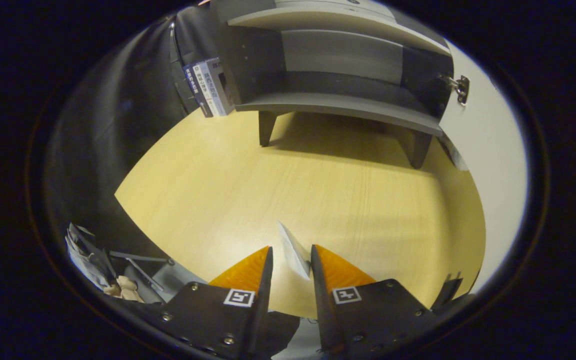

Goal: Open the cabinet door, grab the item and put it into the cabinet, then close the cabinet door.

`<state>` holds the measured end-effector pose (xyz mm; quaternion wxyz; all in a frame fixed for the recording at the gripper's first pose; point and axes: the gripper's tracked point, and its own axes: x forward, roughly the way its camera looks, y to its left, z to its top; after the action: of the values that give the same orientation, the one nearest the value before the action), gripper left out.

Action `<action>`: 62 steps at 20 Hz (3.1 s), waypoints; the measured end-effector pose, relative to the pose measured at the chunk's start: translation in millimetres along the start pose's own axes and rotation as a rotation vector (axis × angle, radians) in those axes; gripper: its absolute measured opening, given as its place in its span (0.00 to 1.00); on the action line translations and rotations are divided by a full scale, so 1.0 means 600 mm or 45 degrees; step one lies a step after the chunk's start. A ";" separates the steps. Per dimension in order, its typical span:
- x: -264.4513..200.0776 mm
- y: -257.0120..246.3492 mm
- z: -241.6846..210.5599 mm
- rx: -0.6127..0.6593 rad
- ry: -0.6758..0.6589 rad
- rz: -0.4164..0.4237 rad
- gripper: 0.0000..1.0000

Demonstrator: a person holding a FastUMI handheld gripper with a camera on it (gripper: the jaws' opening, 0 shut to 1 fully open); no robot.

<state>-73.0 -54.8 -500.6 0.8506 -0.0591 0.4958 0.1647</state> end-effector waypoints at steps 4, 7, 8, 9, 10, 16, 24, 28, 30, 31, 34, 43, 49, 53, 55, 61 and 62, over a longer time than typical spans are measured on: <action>0.014 0.005 -0.021 -0.027 0.045 0.002 0.36; 0.007 0.000 -0.021 -0.021 0.040 -0.016 0.19; 0.012 -0.001 -0.021 -0.029 0.035 -0.031 0.20; 0.010 -0.005 -0.023 -0.050 0.039 -0.053 0.19; 0.001 -0.015 -0.016 -0.043 0.023 -0.109 0.19; -0.025 -0.020 0.009 -0.009 -0.004 -0.114 0.06; -0.197 -0.041 0.224 0.070 -0.288 -0.137 0.06; -0.289 -0.052 0.356 0.041 -0.456 -0.156 0.06; -0.320 -0.055 0.413 0.053 -0.516 -0.143 0.06; -0.330 -0.058 0.436 0.064 -0.531 -0.137 0.06; -0.347 -0.073 0.485 0.081 -0.559 -0.129 0.06; -0.304 -0.088 0.566 0.095 -0.488 -0.127 0.06; -0.264 -0.108 0.600 0.105 -0.392 -0.166 0.06; -0.245 -0.129 0.624 0.081 -0.337 -0.227 0.06; -0.231 -0.132 0.633 0.096 -0.297 -0.215 0.06; -0.209 -0.143 0.645 0.120 -0.225 -0.219 0.06; -0.206 -0.144 0.645 0.126 -0.214 -0.217 0.06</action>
<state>218.8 -61.2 -205.3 0.9019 -0.0451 0.4236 0.0716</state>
